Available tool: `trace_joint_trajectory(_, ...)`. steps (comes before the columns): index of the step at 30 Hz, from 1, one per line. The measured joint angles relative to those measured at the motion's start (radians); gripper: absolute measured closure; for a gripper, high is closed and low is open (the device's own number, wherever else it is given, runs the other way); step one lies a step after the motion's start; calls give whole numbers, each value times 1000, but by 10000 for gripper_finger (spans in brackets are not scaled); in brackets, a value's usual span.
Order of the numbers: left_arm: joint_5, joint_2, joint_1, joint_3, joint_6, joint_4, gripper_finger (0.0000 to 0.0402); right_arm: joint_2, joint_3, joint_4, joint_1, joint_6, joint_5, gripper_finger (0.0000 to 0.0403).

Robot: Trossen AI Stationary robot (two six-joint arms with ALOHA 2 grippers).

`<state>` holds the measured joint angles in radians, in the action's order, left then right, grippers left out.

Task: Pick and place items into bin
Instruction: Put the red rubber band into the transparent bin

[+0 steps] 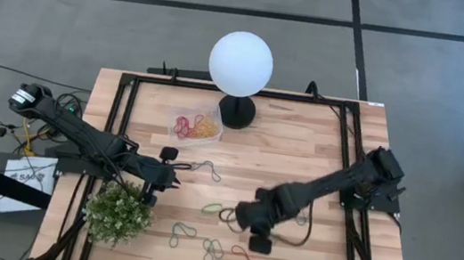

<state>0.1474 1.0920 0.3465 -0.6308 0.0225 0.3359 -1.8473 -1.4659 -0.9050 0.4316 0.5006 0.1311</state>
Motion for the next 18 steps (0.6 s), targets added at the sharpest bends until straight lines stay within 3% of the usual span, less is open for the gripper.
trace_joint_trajectory(9,0,0,0,0,-17,-69,356,-117,-94,31,48,132,97,340)
trace_joint_trajectory(18,18,0,0,0,56,-93,356,-245,-233,-26,46,123,186,340)
